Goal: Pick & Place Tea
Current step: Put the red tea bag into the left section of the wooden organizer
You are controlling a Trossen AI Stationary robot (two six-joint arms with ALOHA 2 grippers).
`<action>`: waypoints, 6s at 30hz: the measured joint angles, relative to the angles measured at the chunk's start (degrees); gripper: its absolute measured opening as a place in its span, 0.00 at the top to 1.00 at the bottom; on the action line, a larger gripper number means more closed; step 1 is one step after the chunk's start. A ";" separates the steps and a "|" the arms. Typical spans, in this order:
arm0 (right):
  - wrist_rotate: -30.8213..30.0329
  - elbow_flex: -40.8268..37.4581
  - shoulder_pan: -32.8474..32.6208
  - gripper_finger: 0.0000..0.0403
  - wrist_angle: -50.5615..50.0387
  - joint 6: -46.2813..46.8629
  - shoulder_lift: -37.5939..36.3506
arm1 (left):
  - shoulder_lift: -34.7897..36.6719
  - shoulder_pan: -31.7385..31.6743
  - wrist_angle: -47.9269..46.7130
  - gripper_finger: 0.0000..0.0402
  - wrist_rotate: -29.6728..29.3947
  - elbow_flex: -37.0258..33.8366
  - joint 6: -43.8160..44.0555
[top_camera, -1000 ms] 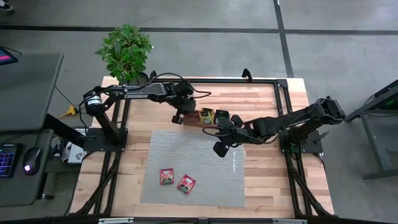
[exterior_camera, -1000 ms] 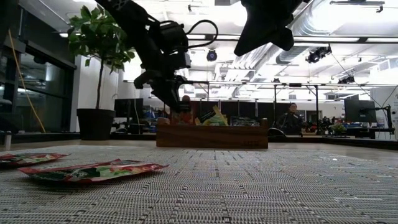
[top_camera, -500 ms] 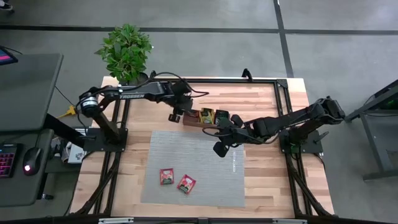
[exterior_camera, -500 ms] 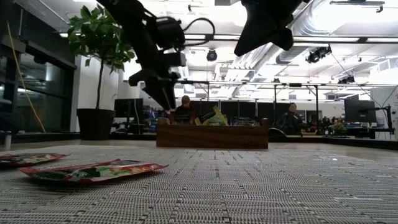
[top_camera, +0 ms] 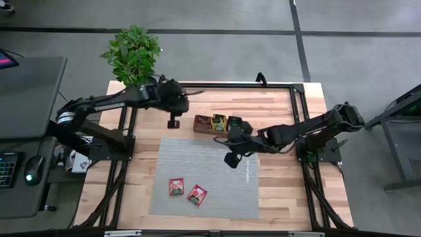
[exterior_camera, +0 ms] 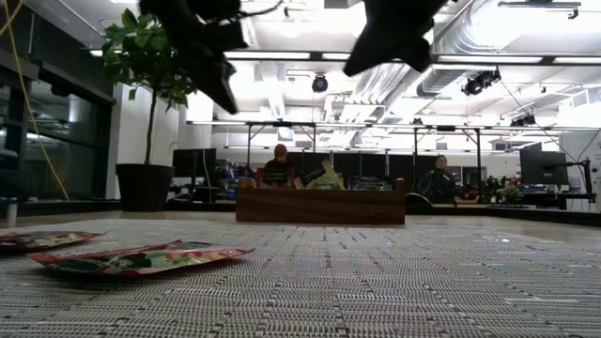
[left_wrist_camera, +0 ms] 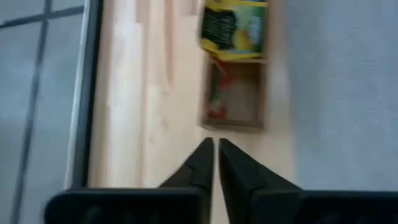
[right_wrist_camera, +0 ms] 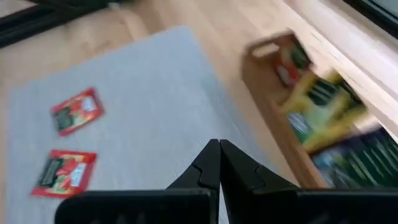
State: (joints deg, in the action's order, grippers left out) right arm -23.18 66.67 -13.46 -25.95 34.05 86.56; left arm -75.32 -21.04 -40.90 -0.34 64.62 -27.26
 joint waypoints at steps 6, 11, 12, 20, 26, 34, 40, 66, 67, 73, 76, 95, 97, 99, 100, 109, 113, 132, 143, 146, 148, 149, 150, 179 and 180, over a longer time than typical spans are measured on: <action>6.30 0.00 -1.95 1.00 9.54 -10.16 4.90 | 7.69 6.51 0.51 0.99 -1.42 -7.38 11.08; 10.16 0.01 -2.73 1.00 16.54 -11.36 9.79 | 11.96 16.16 1.14 1.00 -6.42 -14.10 25.03; 11.00 0.02 -2.79 1.00 17.70 -11.65 10.59 | 12.70 18.53 0.90 1.00 -7.74 -15.46 28.10; 20.08 0.01 -3.11 1.00 24.49 -15.77 15.67 | 12.82 40.09 11.41 1.00 -18.97 -22.34 54.30; 25.58 0.02 -4.73 1.00 27.03 -20.86 18.87 | 6.81 52.00 16.95 1.00 -28.27 -22.87 69.92; 28.31 0.01 -5.07 1.00 32.88 -22.51 22.64 | -5.22 60.03 29.58 1.00 -30.77 -22.57 81.62; 30.68 0.02 -5.08 1.00 37.38 -22.63 25.24 | -13.04 61.73 32.18 1.00 -30.49 -19.00 86.17; 33.22 12.24 -4.53 1.00 28.37 -23.37 39.41 | -15.68 61.60 28.16 1.00 -25.79 -16.16 88.15; 32.77 11.56 -4.56 1.00 28.53 -22.78 39.33 | -15.68 61.60 27.87 1.00 -25.54 -16.18 88.20; 30.83 9.87 -4.28 1.00 27.79 -12.80 39.24 | -15.68 61.58 27.64 1.00 -23.58 -16.17 89.28; 30.08 9.47 -3.98 1.00 28.16 -8.90 39.22 | -15.68 61.58 27.88 1.00 -22.79 -16.17 89.52; 27.17 9.22 -3.11 1.00 29.82 -4.56 39.39 | -15.68 61.55 34.77 0.85 -19.70 -16.27 95.30; 27.17 9.22 -3.11 1.00 29.85 -4.60 39.39 | -15.68 61.55 34.76 0.77 -19.63 -16.31 97.17; 27.09 9.22 -3.11 1.00 29.85 -4.65 39.39 | -15.68 61.55 34.75 0.69 -18.81 -16.31 99.35; 26.93 9.22 -3.14 1.00 29.85 -4.67 39.39 | -15.68 61.55 34.75 0.65 -18.09 -16.31 100.74; 24.48 9.18 -3.70 1.00 29.97 -4.88 39.39 | -15.68 61.51 33.97 0.50 -15.56 -17.02 110.04; 23.78 9.18 -4.12 1.00 30.03 -5.83 39.39 | -15.68 61.51 35.95 0.50 -15.34 -19.22 112.93; 22.82 9.18 -4.25 1.00 30.07 -7.08 39.39 | -15.68 52.03 42.23 0.50 -2.04 -21.79 107.35; 22.69 9.18 -4.23 1.00 29.98 -8.58 39.39 | -21.79 52.15 48.16 0.50 3.67 -21.55 108.50; 22.63 9.18 -4.21 1.00 29.85 -8.60 39.39 | -23.85 52.11 52.72 0.50 4.14 -21.51 108.56; 22.72 9.18 -4.21 1.00 29.49 -8.62 39.39 | -24.37 52.18 53.88 0.50 4.28 -21.51 108.73; 22.75 9.18 -4.21 1.00 29.56 -8.60 39.39 | -24.65 52.18 54.22 0.50 4.56 -21.51 108.73; 22.75 9.18 -4.21 1.00 29.69 -8.60 39.39 | -24.91 52.16 54.45 0.50 5.09 -21.46 108.73; 23.90 9.16 -4.14 1.00 29.98 -9.05 39.39 | -25.35 52.18 53.23 1.00 1.69 -21.68 105.42; 24.29 9.15 -4.11 1.00 30.14 -9.04 39.39 | -25.34 52.18 53.29 1.00 1.71 -21.68 105.22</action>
State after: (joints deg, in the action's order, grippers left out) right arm 1.11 75.83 -17.58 4.19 25.02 125.95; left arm -100.66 31.14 12.39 1.37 42.94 77.96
